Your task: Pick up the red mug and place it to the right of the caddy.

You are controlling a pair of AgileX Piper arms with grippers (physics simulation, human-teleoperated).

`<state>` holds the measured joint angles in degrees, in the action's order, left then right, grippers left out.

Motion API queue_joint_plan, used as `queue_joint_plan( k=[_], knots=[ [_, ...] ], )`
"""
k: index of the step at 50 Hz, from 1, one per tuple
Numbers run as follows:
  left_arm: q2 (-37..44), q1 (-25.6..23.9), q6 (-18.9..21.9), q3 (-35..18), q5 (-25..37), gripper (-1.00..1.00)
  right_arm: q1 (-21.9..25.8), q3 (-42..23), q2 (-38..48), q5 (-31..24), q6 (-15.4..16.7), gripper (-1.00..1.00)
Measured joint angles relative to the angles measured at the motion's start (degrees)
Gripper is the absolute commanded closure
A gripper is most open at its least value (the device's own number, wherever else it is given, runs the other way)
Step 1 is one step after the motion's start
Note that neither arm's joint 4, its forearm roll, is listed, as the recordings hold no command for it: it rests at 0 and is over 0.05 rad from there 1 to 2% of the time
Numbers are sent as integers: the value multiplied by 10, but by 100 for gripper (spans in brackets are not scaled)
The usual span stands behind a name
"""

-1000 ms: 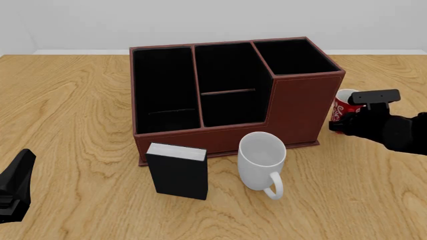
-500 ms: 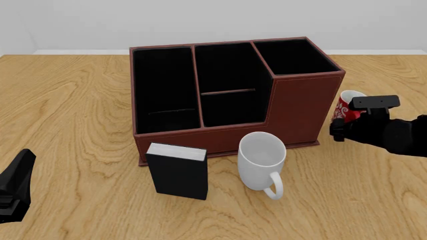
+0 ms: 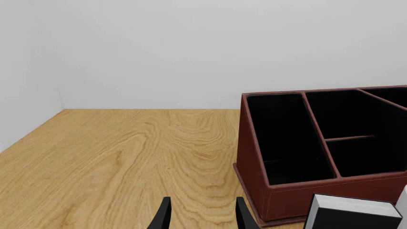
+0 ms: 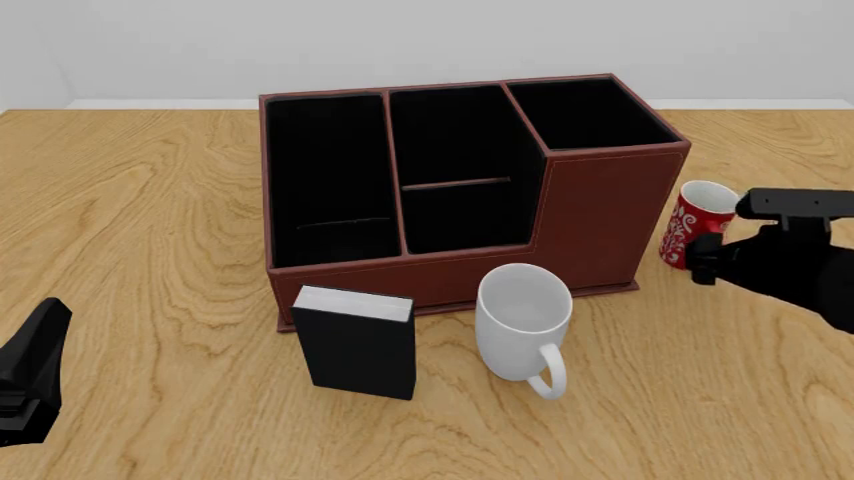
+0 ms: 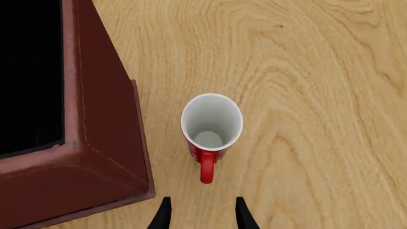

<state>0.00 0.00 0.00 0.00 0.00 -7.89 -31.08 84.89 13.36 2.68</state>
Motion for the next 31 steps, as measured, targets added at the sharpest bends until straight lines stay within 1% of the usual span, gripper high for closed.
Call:
queue_joint_plan(
  k=[6, 13, 17, 22, 27, 31],
  knots=[
    [0, 0, 0, 0, 0, -100, 4, 37, -101, -44, -17, -100],
    [0, 0, 0, 0, 0, -100, 16, 72, -257, -134, -36, -100],
    [0, 0, 0, 0, 0, -100, 23, 84, -356, -202, -46, -100],
    [0, 0, 0, 0, 0, -100, 31, 89, -493, -308, -55, -100],
    [0, 0, 0, 0, 0, -100, 40, 80, -625, -416, -60, -100],
    [0, 0, 0, 0, 0, -100, 49, 65, -700, -480, -65, -100]
  ],
)
